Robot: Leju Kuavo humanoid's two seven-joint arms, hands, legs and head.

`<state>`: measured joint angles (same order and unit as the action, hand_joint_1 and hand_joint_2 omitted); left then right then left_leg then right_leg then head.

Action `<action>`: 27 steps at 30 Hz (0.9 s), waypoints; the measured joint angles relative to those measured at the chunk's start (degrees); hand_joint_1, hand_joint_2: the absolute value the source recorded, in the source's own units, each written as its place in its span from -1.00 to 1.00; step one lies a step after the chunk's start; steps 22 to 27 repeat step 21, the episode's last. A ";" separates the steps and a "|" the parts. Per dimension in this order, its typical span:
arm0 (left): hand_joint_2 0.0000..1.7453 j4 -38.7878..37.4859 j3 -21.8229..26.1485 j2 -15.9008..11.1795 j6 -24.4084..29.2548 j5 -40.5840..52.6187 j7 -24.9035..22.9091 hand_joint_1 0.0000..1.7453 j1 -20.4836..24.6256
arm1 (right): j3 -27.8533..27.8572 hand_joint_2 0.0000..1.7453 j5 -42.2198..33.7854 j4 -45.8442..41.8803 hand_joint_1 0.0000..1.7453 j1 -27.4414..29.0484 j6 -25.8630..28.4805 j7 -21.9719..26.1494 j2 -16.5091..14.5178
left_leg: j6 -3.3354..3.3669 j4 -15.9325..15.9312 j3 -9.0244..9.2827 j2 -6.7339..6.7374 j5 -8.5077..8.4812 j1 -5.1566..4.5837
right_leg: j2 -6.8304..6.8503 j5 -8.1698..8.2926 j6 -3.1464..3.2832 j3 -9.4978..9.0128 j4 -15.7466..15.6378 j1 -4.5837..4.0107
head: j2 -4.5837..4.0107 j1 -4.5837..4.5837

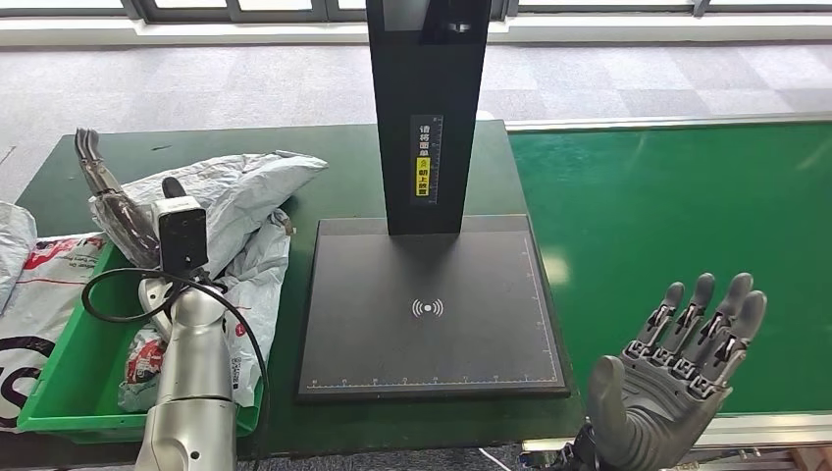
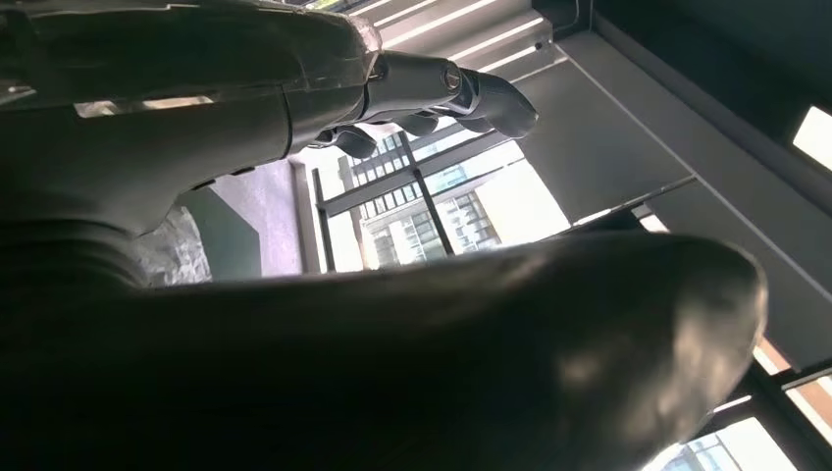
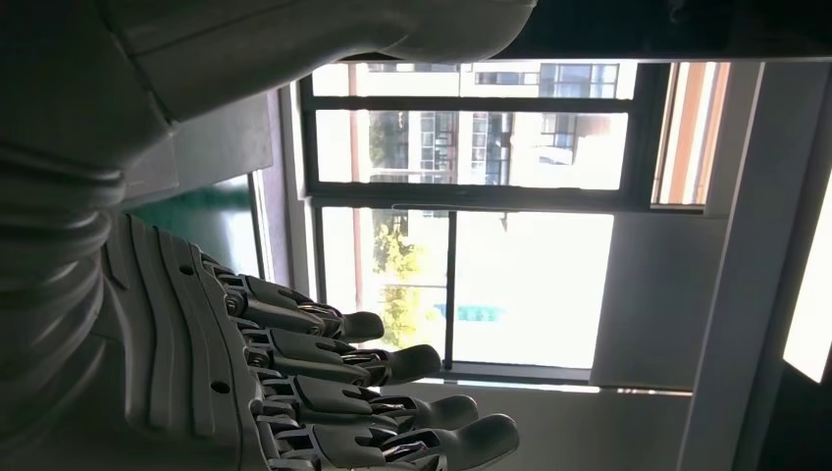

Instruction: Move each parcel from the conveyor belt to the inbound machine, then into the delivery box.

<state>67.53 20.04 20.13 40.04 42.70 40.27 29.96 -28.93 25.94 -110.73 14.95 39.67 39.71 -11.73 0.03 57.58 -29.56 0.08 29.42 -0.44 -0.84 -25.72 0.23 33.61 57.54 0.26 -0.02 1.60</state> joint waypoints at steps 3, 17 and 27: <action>-1.00 2.61 1.54 -0.01 0.00 -1.01 -0.04 -1.00 0.85 | -0.11 1.00 -0.19 0.11 -1.00 -0.06 0.02 -0.28 0.03 | 0.00 0.00 -0.01 0.00 0.00 0.01 | 0.00 0.00 0.00 0.00 0.00 0.00 | 0.00 0.00; -1.00 6.70 7.76 -0.02 0.00 3.83 -0.10 -1.00 2.31 | -0.18 1.00 -0.23 0.56 -1.00 -0.39 0.02 -0.46 0.06 | 0.00 0.00 -0.02 -0.11 -0.01 0.01 | 0.07 0.00 0.00 -0.02 0.00 0.00 | 0.00 -0.01; -1.00 7.63 8.20 -0.02 0.00 1.61 -0.09 -1.00 2.32 | -0.20 1.00 -0.14 0.76 -1.00 -0.66 0.02 -0.35 0.06 | 0.00 0.00 -0.01 -0.10 -0.01 0.01 | 0.06 0.00 0.00 -0.01 0.00 0.00 | 0.00 0.00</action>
